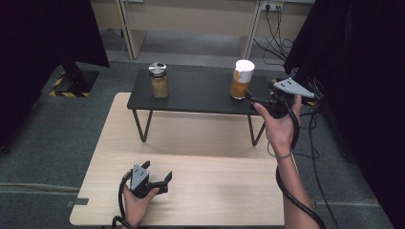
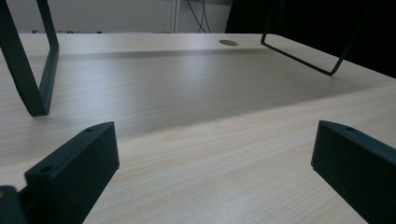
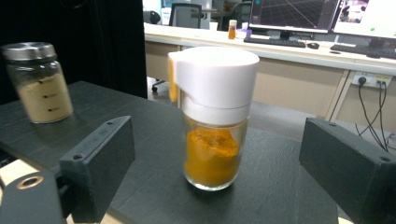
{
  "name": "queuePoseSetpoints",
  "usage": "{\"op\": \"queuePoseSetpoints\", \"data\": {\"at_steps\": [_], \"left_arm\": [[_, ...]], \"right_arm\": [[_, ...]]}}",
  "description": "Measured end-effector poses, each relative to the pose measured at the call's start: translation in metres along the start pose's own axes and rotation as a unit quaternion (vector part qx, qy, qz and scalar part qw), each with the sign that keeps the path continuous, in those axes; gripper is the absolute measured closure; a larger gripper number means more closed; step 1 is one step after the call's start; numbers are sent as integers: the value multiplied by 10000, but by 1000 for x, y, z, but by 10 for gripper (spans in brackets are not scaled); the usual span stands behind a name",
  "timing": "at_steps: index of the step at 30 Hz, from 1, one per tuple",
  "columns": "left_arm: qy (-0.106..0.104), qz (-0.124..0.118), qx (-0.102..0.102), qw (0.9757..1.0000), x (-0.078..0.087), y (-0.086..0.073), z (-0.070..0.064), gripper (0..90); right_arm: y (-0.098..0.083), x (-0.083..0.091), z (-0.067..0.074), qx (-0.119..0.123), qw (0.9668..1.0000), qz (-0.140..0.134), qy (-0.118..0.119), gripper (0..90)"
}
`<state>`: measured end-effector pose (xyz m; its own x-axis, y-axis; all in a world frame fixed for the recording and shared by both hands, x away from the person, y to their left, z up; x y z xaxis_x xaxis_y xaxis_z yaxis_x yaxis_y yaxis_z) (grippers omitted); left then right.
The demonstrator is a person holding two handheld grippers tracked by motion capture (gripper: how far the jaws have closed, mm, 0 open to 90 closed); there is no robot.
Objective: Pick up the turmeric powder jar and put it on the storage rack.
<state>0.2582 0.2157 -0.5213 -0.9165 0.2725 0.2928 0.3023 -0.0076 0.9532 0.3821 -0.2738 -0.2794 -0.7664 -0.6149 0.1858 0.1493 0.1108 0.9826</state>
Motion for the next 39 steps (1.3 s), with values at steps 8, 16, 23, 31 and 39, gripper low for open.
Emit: {"op": "queuePoseSetpoints", "data": {"at_steps": [8,16,23,31,39], "left_arm": [[7,-3,-5,10000,0,0,0,0],[6,15,5,10000,0,0,0,0],[17,13,10,10000,0,0,0,0],[20,7,25,10000,0,0,0,0],[25,-3,37,10000,0,0,0,0]], "right_arm": [[-13,22,16,102,9999,-118,57,109],[-28,40,24,141,9996,-239,43,109],[-43,55,32,171,9994,-300,66,109],[-56,68,40,212,9990,-386,69,109],[-75,77,48,172,9989,-434,70,109]]}}
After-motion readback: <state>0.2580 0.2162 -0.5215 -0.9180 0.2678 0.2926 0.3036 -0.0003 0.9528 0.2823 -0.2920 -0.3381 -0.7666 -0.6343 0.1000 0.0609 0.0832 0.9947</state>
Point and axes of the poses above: each handheld gripper's, and its own axes: x roughly backward along the jaws, y roughly out of its top, z roughly to its left, the point moved 5 cm from there along -x, roughly forward along the jaws, and after that the axes turned 12 degrees about y, right-handed, at the moved point
